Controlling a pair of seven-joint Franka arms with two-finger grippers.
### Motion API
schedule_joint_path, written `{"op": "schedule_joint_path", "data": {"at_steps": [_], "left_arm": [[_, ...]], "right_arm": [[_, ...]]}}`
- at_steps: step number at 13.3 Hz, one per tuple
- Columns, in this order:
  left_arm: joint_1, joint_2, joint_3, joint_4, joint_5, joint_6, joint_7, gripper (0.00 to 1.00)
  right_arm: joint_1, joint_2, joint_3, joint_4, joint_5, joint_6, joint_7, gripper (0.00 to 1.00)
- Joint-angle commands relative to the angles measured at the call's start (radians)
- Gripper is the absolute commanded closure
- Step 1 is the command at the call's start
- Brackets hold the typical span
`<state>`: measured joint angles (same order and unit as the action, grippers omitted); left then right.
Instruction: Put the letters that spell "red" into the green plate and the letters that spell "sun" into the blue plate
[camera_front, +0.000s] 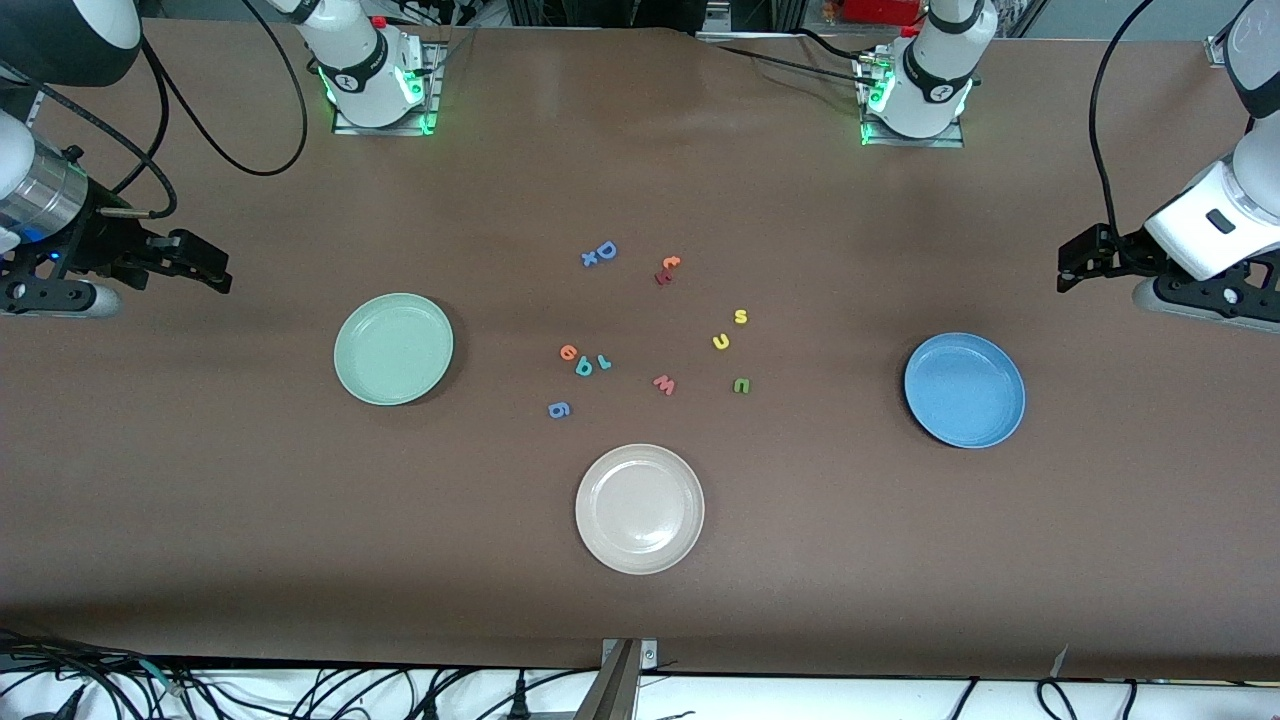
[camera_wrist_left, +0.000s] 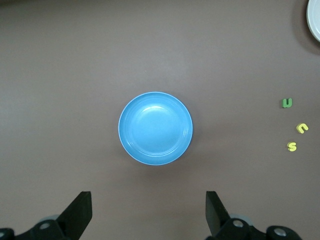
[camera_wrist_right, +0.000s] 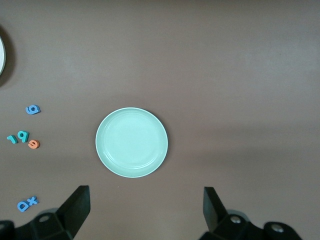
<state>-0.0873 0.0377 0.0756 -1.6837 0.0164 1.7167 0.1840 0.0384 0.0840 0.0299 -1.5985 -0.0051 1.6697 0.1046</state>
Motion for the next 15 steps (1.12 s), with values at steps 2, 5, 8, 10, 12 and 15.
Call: {"op": "schedule_joint_path", "data": {"at_steps": [2, 5, 8, 10, 12, 15], "left_arm": [[0.004, 0.014, 0.004, 0.056, -0.035, -0.005, -0.003, 0.00], [0.003, 0.017, 0.004, 0.073, -0.035, -0.005, -0.003, 0.00], [-0.002, 0.027, 0.003, 0.097, -0.035, -0.005, -0.011, 0.00], [-0.005, 0.039, 0.003, 0.128, -0.033, -0.005, -0.049, 0.00], [-0.008, 0.039, 0.003, 0.137, -0.029, -0.005, -0.066, 0.00], [-0.008, 0.039, 0.003, 0.137, -0.026, -0.005, -0.064, 0.00]], "right_arm": [[-0.003, -0.006, 0.004, 0.009, 0.011, -0.016, -0.019, 0.00], [-0.003, -0.006, 0.004, 0.008, 0.011, -0.016, -0.019, 0.00], [-0.002, -0.007, 0.007, 0.009, 0.011, -0.016, -0.011, 0.00], [-0.002, -0.007, 0.007, 0.008, 0.011, -0.016, -0.011, 0.00], [-0.002, -0.007, 0.005, 0.009, 0.011, -0.016, -0.011, 0.00], [-0.002, -0.007, 0.005, 0.008, 0.011, -0.016, -0.010, 0.00]]}}
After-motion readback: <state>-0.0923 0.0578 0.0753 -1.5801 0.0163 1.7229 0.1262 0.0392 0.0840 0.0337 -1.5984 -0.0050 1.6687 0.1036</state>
